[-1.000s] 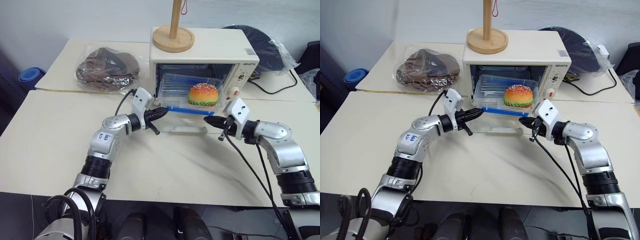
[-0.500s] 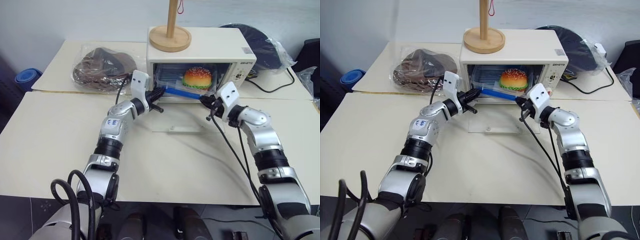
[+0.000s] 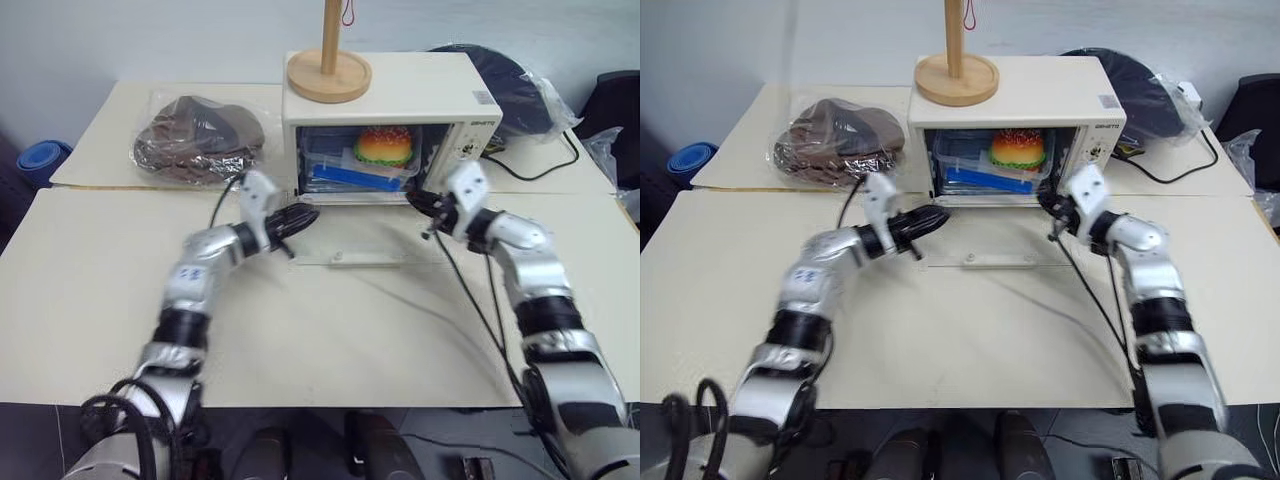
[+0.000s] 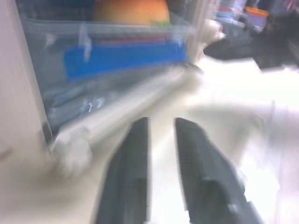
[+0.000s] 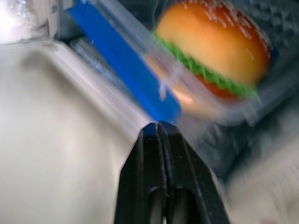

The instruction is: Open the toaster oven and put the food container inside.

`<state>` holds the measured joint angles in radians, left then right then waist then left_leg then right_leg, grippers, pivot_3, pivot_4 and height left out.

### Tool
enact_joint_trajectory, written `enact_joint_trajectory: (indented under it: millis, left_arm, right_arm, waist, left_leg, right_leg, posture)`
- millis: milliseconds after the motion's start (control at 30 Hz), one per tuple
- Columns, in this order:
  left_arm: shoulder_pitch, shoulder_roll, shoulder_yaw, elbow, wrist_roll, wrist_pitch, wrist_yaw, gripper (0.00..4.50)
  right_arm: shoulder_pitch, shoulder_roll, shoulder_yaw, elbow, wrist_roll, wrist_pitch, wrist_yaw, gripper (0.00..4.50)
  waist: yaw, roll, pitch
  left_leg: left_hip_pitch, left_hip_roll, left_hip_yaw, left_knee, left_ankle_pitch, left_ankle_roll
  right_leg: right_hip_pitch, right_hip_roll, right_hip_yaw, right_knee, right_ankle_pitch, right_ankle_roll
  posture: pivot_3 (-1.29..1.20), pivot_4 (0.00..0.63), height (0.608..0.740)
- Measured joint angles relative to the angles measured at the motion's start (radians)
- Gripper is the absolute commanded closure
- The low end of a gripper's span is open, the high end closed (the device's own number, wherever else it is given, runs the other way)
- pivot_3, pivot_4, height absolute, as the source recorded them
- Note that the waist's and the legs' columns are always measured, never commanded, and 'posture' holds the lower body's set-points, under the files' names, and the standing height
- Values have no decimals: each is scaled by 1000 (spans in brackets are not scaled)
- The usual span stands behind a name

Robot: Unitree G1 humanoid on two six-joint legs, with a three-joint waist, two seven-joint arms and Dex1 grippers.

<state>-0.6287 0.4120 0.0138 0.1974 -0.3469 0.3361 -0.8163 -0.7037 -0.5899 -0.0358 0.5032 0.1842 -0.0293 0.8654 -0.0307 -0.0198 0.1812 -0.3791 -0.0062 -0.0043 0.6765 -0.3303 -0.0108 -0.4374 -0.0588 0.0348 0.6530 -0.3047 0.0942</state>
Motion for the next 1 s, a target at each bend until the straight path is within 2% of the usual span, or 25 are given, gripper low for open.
enact_joint_trajectory:
  millis: [133, 200, 300, 400, 600, 833, 1000]
  left_arm:
    - [149, 194, 82, -159, -90, -31, -221, 1491]
    - [216, 251, 131, -188, -148, -70, -346, 835]
    - [279, 316, 170, -187, -202, -64, -456, 44]
    - [306, 339, 181, -189, -220, -63, -501, 44]
    - [327, 356, 228, -189, -262, -16, -481, 44]
    - [358, 344, 321, -244, -335, 56, -388, 44]
    - [363, 246, 378, -305, -378, 78, -221, 44]
  right_arm:
    - [127, -128, -78, -60, 59, 10, 115, 4500]
    - [165, -187, -96, 7, 59, -58, 179, 4500]
    - [189, -217, -92, 151, 26, -187, 251, 4500]
    - [188, -200, -74, 269, 2, -266, 302, 4500]
    - [125, -68, -52, 367, 3, -388, 340, 4500]
    - [87, 21, -103, 357, 91, -403, 340, 4500]
    - [55, 106, -177, 206, 221, -335, 270, 4500]
  waist:
    - [3, 1, 0]
    - [3, 1, 1]
    - [4, 1, 1]
    - [1, 2, 1]
    - [-13, 2, 1]
    - [-10, 2, 1]
    - [-3, 3, 1]
  left_leg:
    - [3, 0, 0, 3, 0, 1]
    - [10, 0, 0, 1, -4, 6]
    - [10, 0, 0, 1, -5, 8]
    - [10, 0, 1, 1, -4, 6]
    - [8, 1, 1, 0, -3, 4]
    - [7, 1, 0, 0, -3, 3]
    - [7, 1, 0, 2, -3, 3]
  right_leg:
    - [5, 0, -1, -3, 0, 0]
    - [14, -1, -1, -9, 0, -1]
    - [14, -1, -2, -10, -1, -1]
    - [13, -1, -1, -9, -1, -1]
    - [10, 0, 0, -7, -1, -1]
    - [10, -1, -1, -5, 0, -1]
    - [10, -1, -1, -6, 0, -1]
  posture:
    - [0, 150, 740]
    - [0, 150, 740]
    - [0, 150, 740]
    - [0, 150, 740]
    - [0, 150, 740]
    - [0, 150, 740]
    - [0, 150, 740]
